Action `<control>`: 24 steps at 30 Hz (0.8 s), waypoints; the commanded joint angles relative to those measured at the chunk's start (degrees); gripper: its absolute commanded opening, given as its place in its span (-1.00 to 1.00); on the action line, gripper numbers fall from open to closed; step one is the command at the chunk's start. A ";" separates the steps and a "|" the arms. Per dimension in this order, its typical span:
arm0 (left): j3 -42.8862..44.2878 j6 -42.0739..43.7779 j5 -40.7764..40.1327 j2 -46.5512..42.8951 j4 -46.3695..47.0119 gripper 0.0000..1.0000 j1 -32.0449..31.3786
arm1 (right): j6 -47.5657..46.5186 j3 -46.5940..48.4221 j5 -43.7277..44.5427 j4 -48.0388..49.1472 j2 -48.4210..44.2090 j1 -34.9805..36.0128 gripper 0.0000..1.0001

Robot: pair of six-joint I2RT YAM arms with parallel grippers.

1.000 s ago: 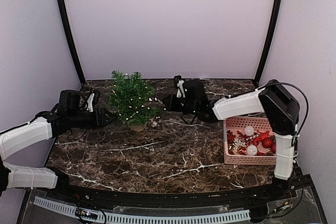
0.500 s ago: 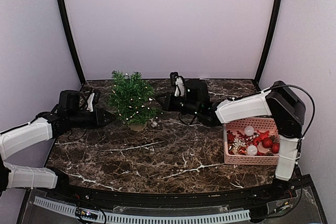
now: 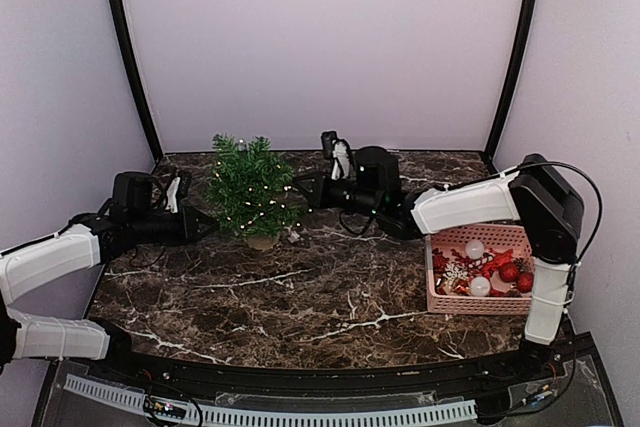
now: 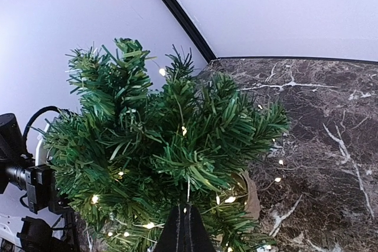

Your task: Decorate the small christmas tree

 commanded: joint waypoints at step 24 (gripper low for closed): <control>-0.61 1.14 -0.50 0.12 1.15 -1.00 0.27 | -2.12 8.58 -2.27 1.09 3.74 0.56 -1.00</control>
